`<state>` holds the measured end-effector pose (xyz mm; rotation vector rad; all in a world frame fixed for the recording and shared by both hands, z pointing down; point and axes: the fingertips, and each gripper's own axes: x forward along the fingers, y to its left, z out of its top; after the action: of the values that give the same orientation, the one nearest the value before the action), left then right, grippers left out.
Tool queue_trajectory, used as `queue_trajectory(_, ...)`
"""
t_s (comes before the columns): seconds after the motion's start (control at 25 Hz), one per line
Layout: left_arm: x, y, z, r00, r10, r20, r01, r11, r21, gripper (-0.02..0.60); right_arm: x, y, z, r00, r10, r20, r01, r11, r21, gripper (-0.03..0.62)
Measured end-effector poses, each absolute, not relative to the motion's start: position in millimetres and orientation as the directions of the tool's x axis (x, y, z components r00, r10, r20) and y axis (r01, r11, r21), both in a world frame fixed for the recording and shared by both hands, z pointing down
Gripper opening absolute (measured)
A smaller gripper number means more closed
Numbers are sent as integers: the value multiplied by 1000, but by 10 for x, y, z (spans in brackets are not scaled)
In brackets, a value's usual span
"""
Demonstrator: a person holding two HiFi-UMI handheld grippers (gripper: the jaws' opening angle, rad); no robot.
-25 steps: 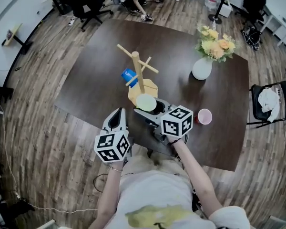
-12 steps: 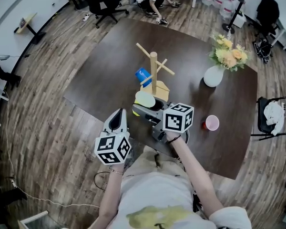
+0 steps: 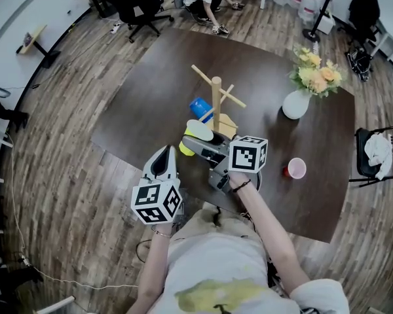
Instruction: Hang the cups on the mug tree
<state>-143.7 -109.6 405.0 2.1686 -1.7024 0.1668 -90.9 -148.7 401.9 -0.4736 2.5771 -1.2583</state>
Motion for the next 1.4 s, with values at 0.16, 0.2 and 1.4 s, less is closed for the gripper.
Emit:
queue_trajectory(0.16,-1426,-1159,4029,272,-909,315,-953,-208,221,15,-887,-1569,3974,-909,-402,-112,-144,554,-820,318)
queue_trajectory(0.2,-1418,-1171,4025,275,-909,315,-952,-211,222,15,-884,-1586,3943,-907,-401,-127,-132,557,-820,318)
queue_trajectory(1.4,-1287,-1235,3983,225,-912,343,-969,-175,172,15,-627,-1921,3929,-826,-468,-315,160,341,-926,318)
